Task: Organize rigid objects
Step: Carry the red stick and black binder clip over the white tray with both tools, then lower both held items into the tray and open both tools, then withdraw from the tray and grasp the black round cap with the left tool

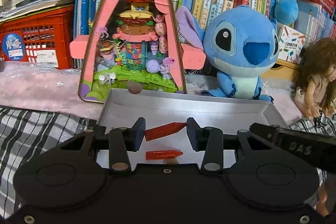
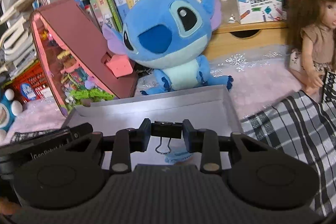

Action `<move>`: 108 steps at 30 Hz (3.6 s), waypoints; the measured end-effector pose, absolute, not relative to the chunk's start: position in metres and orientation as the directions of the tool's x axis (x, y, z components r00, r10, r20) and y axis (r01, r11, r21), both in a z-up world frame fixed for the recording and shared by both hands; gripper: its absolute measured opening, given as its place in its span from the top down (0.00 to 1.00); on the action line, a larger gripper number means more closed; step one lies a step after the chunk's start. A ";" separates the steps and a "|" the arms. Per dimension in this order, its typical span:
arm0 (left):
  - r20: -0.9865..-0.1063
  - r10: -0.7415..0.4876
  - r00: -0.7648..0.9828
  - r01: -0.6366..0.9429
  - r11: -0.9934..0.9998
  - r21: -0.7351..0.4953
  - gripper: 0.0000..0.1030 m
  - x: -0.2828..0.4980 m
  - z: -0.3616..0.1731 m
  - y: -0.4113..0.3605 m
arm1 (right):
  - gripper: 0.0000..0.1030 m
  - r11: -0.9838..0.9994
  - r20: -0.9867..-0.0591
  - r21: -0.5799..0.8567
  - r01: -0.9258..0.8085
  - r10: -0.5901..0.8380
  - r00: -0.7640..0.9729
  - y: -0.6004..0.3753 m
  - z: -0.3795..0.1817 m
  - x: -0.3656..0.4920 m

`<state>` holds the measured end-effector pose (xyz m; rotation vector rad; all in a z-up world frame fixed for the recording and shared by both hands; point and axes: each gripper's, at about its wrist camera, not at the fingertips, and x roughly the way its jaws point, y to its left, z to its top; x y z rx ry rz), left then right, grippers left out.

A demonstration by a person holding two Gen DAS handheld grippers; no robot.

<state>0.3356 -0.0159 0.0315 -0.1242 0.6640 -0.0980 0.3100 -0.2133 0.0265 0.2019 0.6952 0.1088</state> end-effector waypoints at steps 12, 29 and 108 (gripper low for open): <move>-0.642 -0.128 0.756 0.054 0.989 -0.135 0.61 0.345 0.015 -0.020 | 0.63 0.983 -0.662 0.185 -0.006 0.129 0.738 -0.209 0.008 0.323; -0.705 -0.083 0.704 0.035 0.996 -0.083 0.60 0.356 0.008 -0.026 | 0.62 0.983 -0.673 0.181 -0.006 0.128 0.729 -0.210 0.002 0.324; -0.573 -0.439 0.692 0.565 0.824 0.052 0.72 0.021 0.008 -0.057 | 0.08 0.976 -0.522 -0.008 -0.219 0.183 0.833 -0.269 -0.002 0.034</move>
